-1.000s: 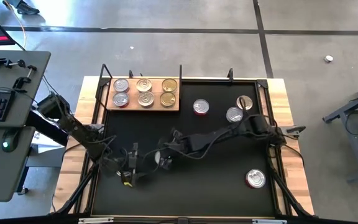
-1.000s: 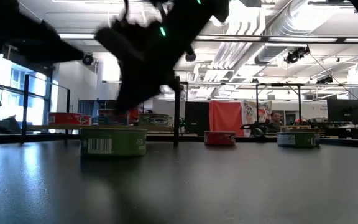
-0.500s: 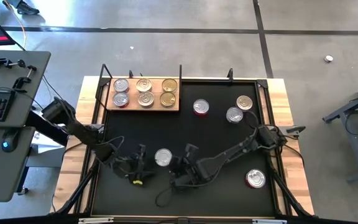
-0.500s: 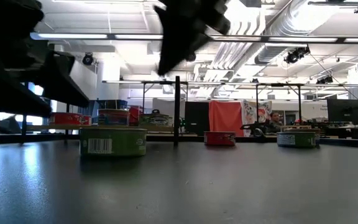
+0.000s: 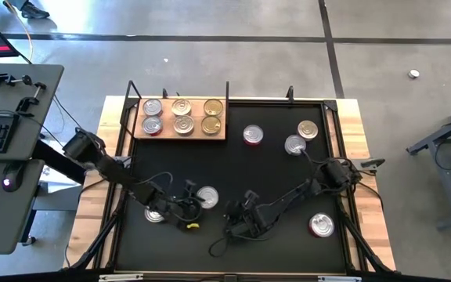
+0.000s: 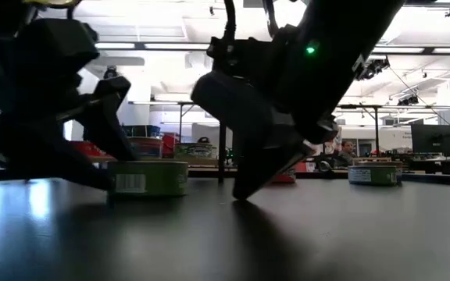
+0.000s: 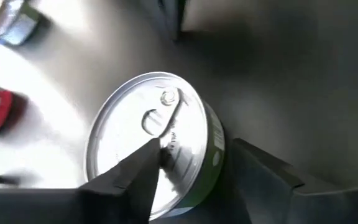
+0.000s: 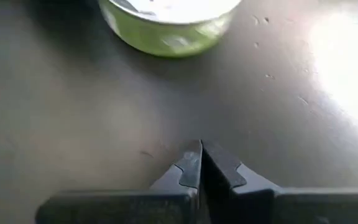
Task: Stack canned seafood by type on shelf
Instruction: Stack the green tuna can on the top of the other green tuna can
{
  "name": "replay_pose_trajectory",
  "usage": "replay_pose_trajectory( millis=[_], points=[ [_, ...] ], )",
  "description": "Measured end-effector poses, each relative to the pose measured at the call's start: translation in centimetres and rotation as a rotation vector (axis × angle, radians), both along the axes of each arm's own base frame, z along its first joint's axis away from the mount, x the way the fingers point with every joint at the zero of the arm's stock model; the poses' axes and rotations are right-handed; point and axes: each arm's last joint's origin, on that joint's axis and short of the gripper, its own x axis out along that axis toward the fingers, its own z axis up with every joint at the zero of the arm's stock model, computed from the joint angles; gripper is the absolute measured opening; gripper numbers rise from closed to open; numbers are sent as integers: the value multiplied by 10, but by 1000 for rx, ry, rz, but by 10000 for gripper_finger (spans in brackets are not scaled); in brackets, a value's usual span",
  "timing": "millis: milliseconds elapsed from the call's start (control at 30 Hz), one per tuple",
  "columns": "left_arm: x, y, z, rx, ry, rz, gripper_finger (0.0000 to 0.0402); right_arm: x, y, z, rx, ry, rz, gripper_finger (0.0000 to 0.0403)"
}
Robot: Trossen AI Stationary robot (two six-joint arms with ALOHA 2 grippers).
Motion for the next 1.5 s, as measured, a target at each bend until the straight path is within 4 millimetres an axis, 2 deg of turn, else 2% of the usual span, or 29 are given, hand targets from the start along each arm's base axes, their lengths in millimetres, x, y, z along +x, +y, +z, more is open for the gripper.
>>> replay_pose_trajectory(
  millis=[400,567,900,1267,1500],
  points=[
    [9,-3,-14,181,24,-6,11,5,-1,0,-49,-35,35,0],
    [5,-8,-12,242,16,-5,8,5,0,0,-55,-34,46,0],
    [7,-30,7,375,85,-38,1,6,0,1,-55,-39,48,0],
    [13,-36,22,426,81,44,1,6,0,1,-60,-36,53,0],
    [13,-37,24,417,69,50,1,6,0,0,-57,-44,53,0]
  ],
)
